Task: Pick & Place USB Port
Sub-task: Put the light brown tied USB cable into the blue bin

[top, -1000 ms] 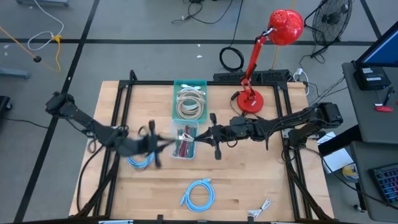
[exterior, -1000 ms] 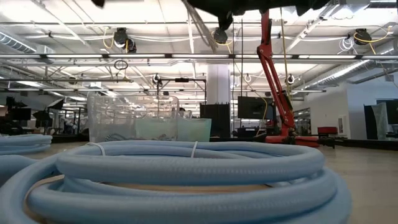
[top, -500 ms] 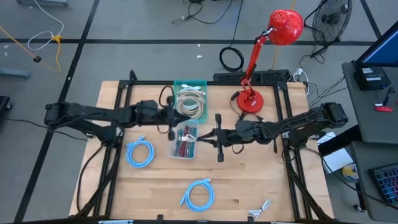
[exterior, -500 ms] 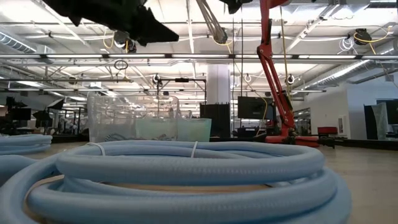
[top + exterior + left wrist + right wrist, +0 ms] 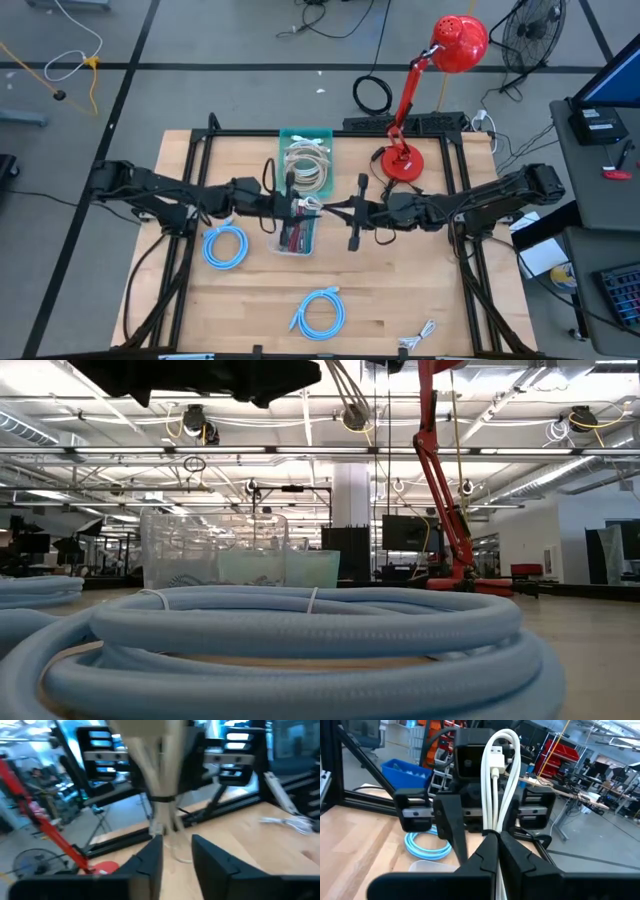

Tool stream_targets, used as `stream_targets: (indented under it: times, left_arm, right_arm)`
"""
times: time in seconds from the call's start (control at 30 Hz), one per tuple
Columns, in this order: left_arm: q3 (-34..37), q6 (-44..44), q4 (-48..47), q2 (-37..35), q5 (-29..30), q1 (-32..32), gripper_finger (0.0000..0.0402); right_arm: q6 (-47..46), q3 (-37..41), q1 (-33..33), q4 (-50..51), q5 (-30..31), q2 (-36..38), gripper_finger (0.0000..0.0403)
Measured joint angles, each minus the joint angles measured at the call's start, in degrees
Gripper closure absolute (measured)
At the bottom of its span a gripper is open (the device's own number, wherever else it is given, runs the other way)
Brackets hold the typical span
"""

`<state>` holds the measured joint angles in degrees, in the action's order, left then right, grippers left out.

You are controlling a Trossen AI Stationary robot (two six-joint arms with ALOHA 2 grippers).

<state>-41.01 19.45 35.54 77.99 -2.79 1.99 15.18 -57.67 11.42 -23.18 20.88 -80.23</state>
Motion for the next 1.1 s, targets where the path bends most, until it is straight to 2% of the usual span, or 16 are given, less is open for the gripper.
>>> stream_targets:
  times: [0.17, 0.33, 0.9, 1.1]
  left_arm:
    - [0.0, -1.2, 3.2, 2.1, 3.8, 0.8, 0.0240]
    - [0.0, -2.4, 5.3, 2.3, 4.3, 0.8, 0.0213]
    - [-0.1, -5.6, 8.5, 2.3, 3.9, 1.8, 0.0208]
    - [-0.1, -6.1, 7.9, 2.3, 3.9, 1.8, 0.0231]
  right_arm:
    - [-0.4, 0.0, 1.1, -0.8, 0.0, 0.0, 0.0403]
    - [-0.1, 0.0, 1.8, -1.4, 0.0, 0.0, 0.0403]
    - [1.0, 0.1, -0.1, -5.7, 0.0, -3.4, 0.0403]
    - [2.1, 0.1, -0.1, -6.8, 0.0, -3.3, 0.0403]
